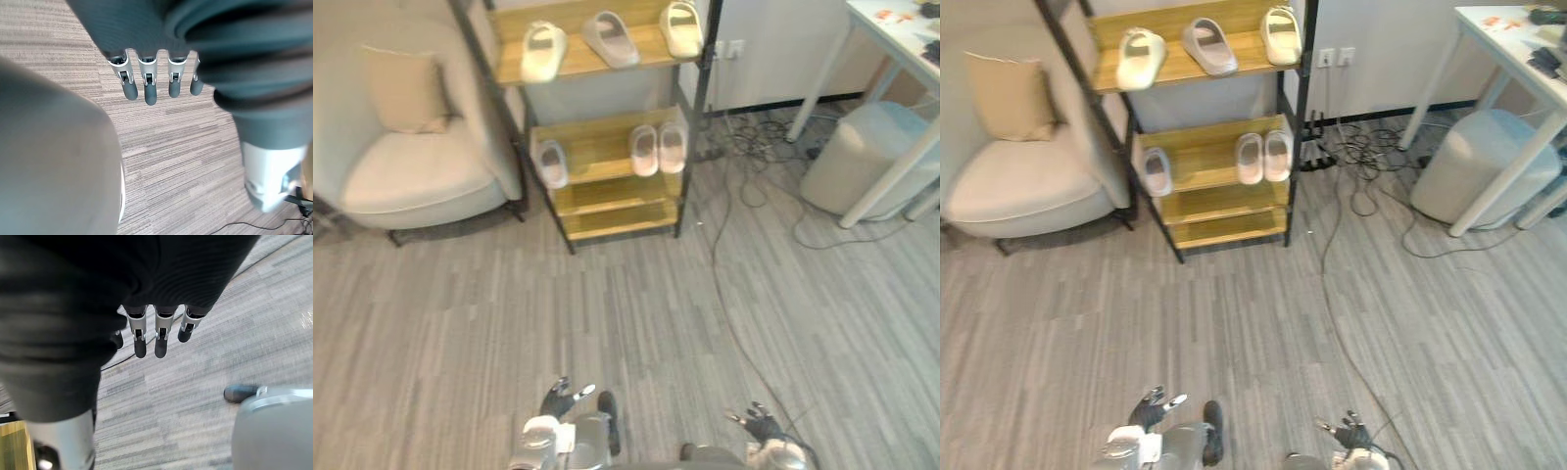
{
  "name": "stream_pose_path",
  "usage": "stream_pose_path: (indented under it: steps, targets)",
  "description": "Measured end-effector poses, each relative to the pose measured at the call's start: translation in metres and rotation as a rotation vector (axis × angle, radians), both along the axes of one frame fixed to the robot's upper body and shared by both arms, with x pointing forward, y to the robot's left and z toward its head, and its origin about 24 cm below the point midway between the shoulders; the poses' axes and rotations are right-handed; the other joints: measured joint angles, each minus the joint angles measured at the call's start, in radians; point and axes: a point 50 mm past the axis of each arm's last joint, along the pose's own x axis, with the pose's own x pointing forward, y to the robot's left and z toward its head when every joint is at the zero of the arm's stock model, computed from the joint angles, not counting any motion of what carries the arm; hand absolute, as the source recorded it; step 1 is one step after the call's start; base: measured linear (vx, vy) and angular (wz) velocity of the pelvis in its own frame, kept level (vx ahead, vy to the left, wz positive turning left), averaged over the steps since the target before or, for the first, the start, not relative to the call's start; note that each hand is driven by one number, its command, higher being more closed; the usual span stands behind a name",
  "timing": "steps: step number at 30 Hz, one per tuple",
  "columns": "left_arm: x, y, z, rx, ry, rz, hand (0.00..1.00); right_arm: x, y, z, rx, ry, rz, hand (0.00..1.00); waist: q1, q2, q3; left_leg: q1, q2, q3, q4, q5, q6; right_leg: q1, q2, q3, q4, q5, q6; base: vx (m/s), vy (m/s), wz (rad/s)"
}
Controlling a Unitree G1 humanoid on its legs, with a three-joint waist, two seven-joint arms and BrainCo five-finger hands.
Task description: Organize the slippers on the shoe rack
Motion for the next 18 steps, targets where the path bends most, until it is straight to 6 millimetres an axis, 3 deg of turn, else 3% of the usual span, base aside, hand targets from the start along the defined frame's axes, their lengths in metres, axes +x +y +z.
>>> stream_pose_path:
  steps: [1, 2, 3, 4, 5, 7, 8, 10, 11, 12, 13, 14, 16, 18]
  targets:
    - [-0.001, 0.000, -0.001, 0.001, 0.008, -0.003, 0.00, 0.002, 0.001, 0.001, 0.003, -0.008, 0.002, 0.00, 0.009, -0.002, 0.000, 0.036, -0.008, 0.012, -0.007, -0.021, 0.009, -0.067, -0.016, 0.024, 0.178, -0.008, 0.022, 0.44, 0.188, -0.10]
    - [-0.003, 0.003, -0.002, 0.015, 0.027, -0.019, 0.00, 0.006, 0.004, 0.001, 0.013, -0.024, 0.008, 0.00, 0.004, -0.020, 0.005, 0.131, -0.040, 0.016, -0.053, -0.045, 0.038, -0.163, -0.051, 0.052, 0.475, -0.009, 0.084, 0.63, 0.206, 0.05]
    - [-0.004, 0.002, -0.002, 0.023, 0.034, -0.043, 0.00, 0.007, 0.005, 0.002, 0.018, -0.028, 0.015, 0.00, 0.001, -0.026, 0.007, 0.208, -0.057, 0.005, -0.091, -0.062, 0.046, -0.194, -0.074, 0.020, 0.598, -0.032, 0.052, 0.46, 0.123, 0.18]
    - [-0.005, 0.002, -0.003, 0.024, 0.040, -0.050, 0.00, 0.008, 0.005, 0.002, 0.019, -0.029, 0.018, 0.00, -0.001, -0.026, 0.007, 0.233, -0.060, 0.001, -0.107, -0.066, 0.045, -0.203, -0.082, -0.002, 0.621, -0.043, 0.031, 0.46, 0.073, 0.22]
    - [-0.008, 0.001, -0.004, 0.026, 0.049, -0.060, 0.00, 0.011, 0.008, 0.003, 0.019, -0.036, 0.036, 0.00, -0.009, -0.015, 0.007, 0.300, -0.058, -0.006, -0.158, -0.069, 0.043, -0.232, -0.092, -0.069, 0.621, -0.071, -0.017, 0.26, 0.020, 0.11]
    - [-0.007, -0.001, -0.004, 0.025, 0.048, -0.069, 0.00, 0.016, 0.011, 0.004, 0.022, -0.056, 0.058, 0.00, -0.014, -0.011, 0.006, 0.339, -0.047, -0.014, -0.196, -0.069, 0.043, -0.273, -0.086, -0.118, 0.559, -0.090, -0.049, 0.39, -0.021, 0.16]
    - [-0.007, -0.004, -0.004, 0.018, 0.047, -0.070, 0.00, 0.021, 0.012, 0.007, 0.024, -0.076, 0.059, 0.00, -0.018, 0.000, 0.008, 0.357, -0.023, -0.028, -0.216, -0.070, 0.041, -0.313, -0.060, -0.138, 0.446, -0.094, -0.057, 0.45, -0.118, 0.39]
    - [-0.005, -0.007, -0.004, 0.011, 0.041, -0.075, 0.00, 0.027, 0.012, 0.010, 0.022, -0.102, 0.061, 0.00, -0.032, 0.010, 0.013, 0.364, 0.013, -0.049, -0.218, -0.071, 0.039, -0.360, -0.019, -0.125, 0.256, -0.042, -0.070, 0.42, -0.200, 0.44]
    - [-0.004, -0.008, -0.004, 0.009, 0.042, -0.077, 0.00, 0.028, 0.012, 0.010, 0.022, -0.102, 0.061, 0.00, -0.035, 0.008, 0.012, 0.387, 0.038, -0.064, -0.218, -0.090, 0.006, -0.368, 0.015, -0.071, 0.038, 0.097, -0.063, 0.47, -0.295, 0.42]
    - [-0.007, -0.008, -0.005, 0.010, 0.049, -0.074, 0.00, 0.025, 0.011, 0.009, 0.024, -0.094, 0.057, 0.00, -0.035, 0.000, 0.009, 0.401, 0.038, -0.070, -0.217, -0.111, -0.028, -0.351, 0.018, -0.052, -0.025, 0.234, -0.051, 0.40, -0.253, 0.44]
    - [-0.008, -0.007, -0.005, 0.010, 0.052, -0.073, 0.00, 0.024, 0.010, 0.009, 0.023, -0.092, 0.051, 0.00, -0.035, -0.001, 0.007, 0.412, 0.046, -0.077, -0.216, -0.125, -0.048, -0.339, 0.022, -0.052, -0.022, 0.267, -0.085, 0.41, -0.259, 0.35]
    - [-0.006, -0.021, -0.006, -0.026, 0.046, -0.074, 0.00, 0.027, 0.000, 0.011, 0.000, -0.098, 0.032, 0.00, -0.033, 0.050, 0.010, 0.422, 0.090, -0.092, -0.192, -0.131, -0.077, -0.341, 0.047, -0.070, 0.061, 0.199, -0.111, 0.33, -0.209, 0.24]
    - [-0.005, -0.026, -0.006, -0.038, 0.042, -0.076, 0.00, 0.027, -0.003, 0.012, -0.001, -0.102, 0.014, 0.00, -0.042, 0.061, 0.012, 0.410, 0.099, -0.107, -0.143, -0.121, -0.095, -0.331, 0.039, -0.096, 0.101, 0.151, -0.118, 0.40, -0.256, 0.43]
    - [-0.002, -0.028, -0.005, -0.042, 0.035, -0.076, 0.00, 0.023, -0.007, 0.011, -0.009, -0.092, 0.007, 0.00, -0.052, 0.062, 0.013, 0.338, 0.123, -0.116, 0.058, -0.092, -0.148, -0.263, 0.034, -0.139, 0.087, 0.111, -0.130, 0.35, -0.224, 0.61]
